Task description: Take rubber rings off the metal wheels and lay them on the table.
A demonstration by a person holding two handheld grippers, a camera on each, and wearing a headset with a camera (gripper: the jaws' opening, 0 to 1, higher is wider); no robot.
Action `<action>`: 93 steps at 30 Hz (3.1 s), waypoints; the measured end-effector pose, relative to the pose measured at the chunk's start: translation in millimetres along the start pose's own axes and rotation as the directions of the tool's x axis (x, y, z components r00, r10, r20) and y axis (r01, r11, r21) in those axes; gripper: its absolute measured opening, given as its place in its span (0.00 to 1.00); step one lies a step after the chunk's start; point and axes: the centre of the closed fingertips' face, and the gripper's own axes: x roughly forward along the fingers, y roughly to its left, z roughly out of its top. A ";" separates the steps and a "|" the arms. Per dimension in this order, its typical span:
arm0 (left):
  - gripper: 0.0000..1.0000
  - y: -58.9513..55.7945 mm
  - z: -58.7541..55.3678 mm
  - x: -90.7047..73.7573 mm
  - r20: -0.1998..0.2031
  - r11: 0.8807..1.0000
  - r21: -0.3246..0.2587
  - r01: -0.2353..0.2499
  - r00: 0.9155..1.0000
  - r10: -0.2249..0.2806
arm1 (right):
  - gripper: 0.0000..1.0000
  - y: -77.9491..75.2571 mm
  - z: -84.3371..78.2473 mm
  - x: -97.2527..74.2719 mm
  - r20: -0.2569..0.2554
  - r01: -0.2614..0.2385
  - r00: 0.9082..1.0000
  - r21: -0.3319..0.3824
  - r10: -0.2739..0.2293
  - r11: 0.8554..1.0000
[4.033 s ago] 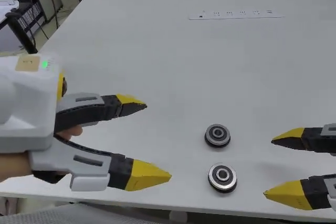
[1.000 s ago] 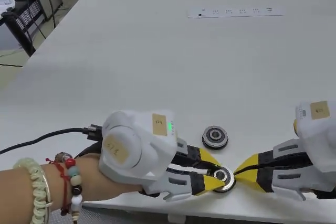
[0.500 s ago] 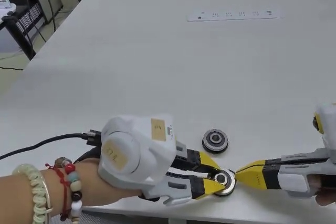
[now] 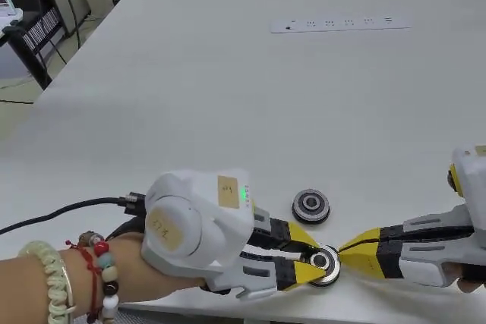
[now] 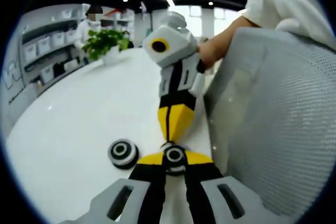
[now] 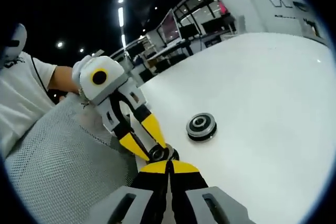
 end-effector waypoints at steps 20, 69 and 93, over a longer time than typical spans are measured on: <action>0.13 1.2 0.0 0.6 -0.007 1.000 0.016 0.004 1.000 -0.004 | 0.00 4.8 4.7 2.1 0.021 -0.036 0.999 0.079 0.035 0.996; 0.13 7.0 0.9 1.4 -0.013 1.000 0.002 -0.027 1.000 0.027 | 0.00 1.7 9.8 3.7 0.037 -0.026 0.999 0.059 0.024 0.998; 0.62 7.7 32.7 -69.8 -0.030 0.997 0.076 0.027 0.999 -0.025 | 0.00 15.8 40.4 -46.7 0.070 0.114 0.991 0.006 -0.114 0.993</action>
